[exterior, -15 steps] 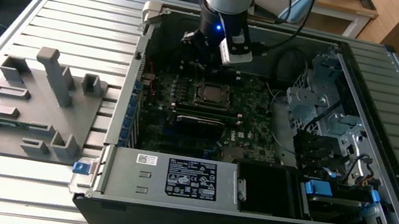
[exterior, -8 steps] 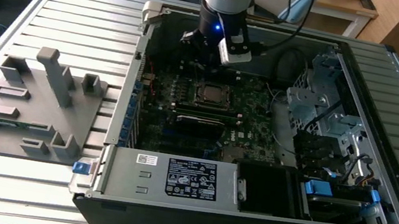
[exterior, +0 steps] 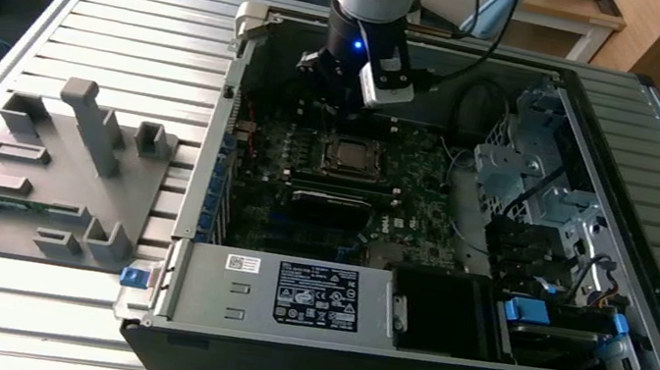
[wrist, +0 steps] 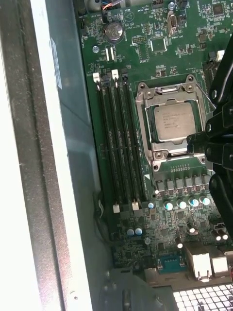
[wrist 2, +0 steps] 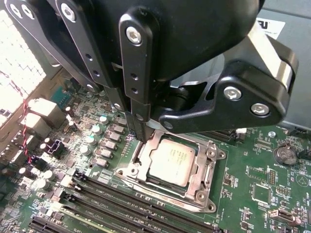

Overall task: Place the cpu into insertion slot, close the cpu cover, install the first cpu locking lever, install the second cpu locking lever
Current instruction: 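Install the first cpu locking lever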

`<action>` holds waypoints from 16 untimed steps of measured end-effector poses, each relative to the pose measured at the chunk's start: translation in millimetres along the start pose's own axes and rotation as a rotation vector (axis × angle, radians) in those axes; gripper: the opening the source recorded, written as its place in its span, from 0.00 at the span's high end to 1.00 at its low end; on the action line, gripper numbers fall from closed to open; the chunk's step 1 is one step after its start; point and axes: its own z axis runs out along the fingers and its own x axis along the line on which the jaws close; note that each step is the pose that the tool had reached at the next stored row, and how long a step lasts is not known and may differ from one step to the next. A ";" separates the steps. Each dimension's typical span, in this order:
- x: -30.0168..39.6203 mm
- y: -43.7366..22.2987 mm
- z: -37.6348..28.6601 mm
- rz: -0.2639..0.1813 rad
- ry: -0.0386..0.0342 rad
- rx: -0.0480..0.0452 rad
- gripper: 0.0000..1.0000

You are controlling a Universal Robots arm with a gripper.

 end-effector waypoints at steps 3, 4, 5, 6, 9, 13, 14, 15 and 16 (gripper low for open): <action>4.3 -0.8 -0.1 0.000 0.0000 0.0001 0.90; 4.3 -0.8 -0.1 0.000 0.0000 0.0000 0.90; 4.3 -0.8 -0.1 0.000 0.0000 0.0000 0.90; 4.3 -0.8 -0.1 0.000 0.0000 0.0000 0.90; 4.4 -0.8 -0.1 0.000 0.0001 0.0001 0.90; 4.6 -0.8 0.0 0.000 0.0000 0.0000 0.90; 5.3 -1.0 0.1 0.000 -0.0001 -0.0002 0.90; 6.4 -1.2 0.2 0.000 -0.0001 -0.0001 0.90; 8.0 -1.5 0.1 0.000 0.0001 0.0002 0.90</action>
